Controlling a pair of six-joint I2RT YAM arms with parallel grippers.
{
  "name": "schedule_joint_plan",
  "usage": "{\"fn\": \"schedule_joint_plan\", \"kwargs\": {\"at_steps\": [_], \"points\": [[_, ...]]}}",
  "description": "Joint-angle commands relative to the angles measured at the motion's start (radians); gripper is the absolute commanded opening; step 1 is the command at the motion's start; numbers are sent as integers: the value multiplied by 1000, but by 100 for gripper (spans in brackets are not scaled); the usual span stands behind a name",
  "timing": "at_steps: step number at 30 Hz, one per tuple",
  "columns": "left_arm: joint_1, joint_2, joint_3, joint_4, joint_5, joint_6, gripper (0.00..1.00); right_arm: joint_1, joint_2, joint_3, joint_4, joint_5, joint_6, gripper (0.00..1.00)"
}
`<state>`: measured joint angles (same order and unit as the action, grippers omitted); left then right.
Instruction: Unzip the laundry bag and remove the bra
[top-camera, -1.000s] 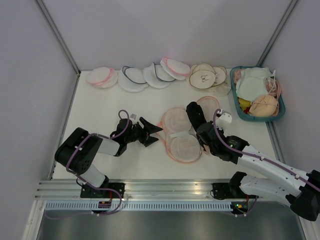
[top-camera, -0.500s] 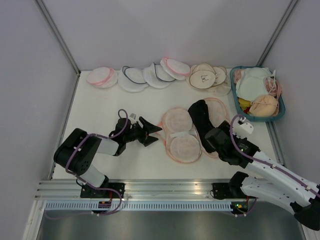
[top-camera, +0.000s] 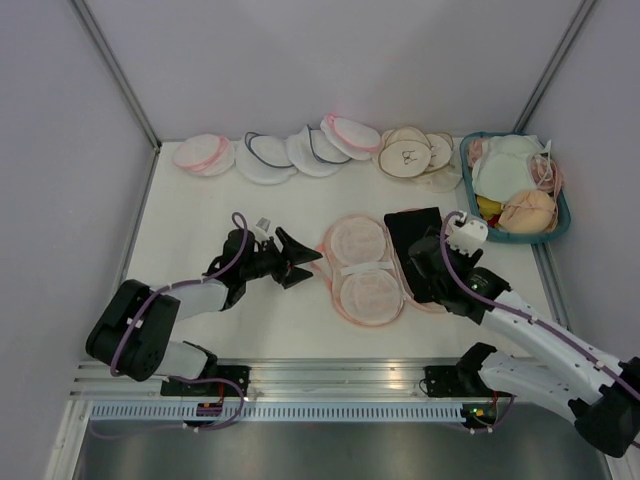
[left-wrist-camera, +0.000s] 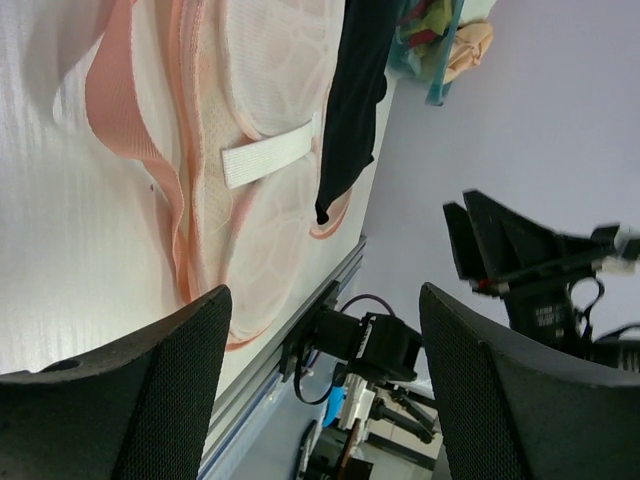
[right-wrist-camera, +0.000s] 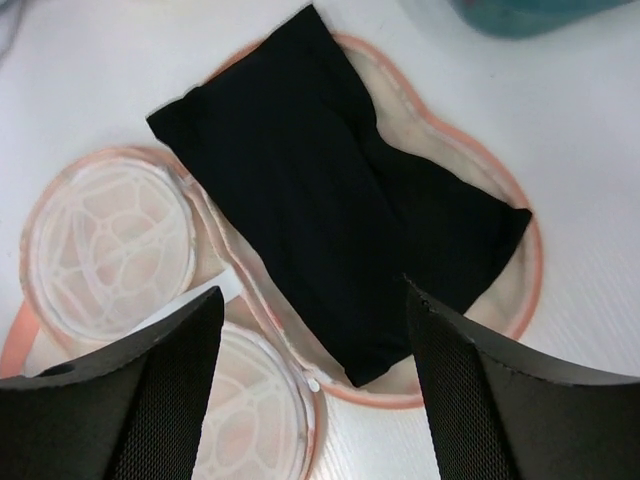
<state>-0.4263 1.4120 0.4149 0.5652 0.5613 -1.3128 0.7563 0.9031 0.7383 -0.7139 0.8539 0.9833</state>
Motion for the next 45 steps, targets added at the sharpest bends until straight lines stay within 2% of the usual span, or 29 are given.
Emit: {"fn": "schedule_joint_plan", "kwargs": {"at_steps": [1, 2, 5, 11, 16, 22, 24, 25, 26, 28, 31, 38, 42, 45], "points": [[6, -64, 50, -152, 34, 128, 80, -139, 112, -43, 244, -311, -228, 79], [6, -89, 50, -169, 32, 141, 80, -237, 144, -59, 311, -353, -245, 77], [12, -136, 44, -214, 31, 168, 80, -317, 308, -41, 396, -365, -299, 75], [29, -166, 12, -226, 46, 181, 81, -368, 551, 111, 410, -354, -437, 77], [55, -171, -10, -214, 75, 179, 81, -399, 638, 145, 430, -351, -480, 76], [81, -166, -19, -200, 106, 184, 81, -442, 734, 138, 459, -345, -494, 69], [87, -168, -24, -199, 115, 182, 81, -453, 763, 135, 464, -346, -485, 54], [93, -169, -27, -200, 117, 184, 81, -456, 770, 134, 470, -351, -482, 40], [96, -173, -27, -199, 118, 184, 81, -459, 775, 134, 470, -351, -477, 13], [104, -177, -33, -200, 123, 182, 81, -459, 769, 128, 476, -357, -477, 7], [109, -186, -36, -206, 124, 184, 81, -459, 718, 115, 484, -389, -485, 4], [109, -197, -19, -220, 124, 190, 81, -460, 455, 139, 426, -406, -477, 0], [109, -194, -11, -229, 132, 195, 81, -463, 314, 222, 375, -325, -477, 0], [109, -193, -5, -231, 140, 195, 81, -489, 309, 330, 325, -274, -488, 0]]}}
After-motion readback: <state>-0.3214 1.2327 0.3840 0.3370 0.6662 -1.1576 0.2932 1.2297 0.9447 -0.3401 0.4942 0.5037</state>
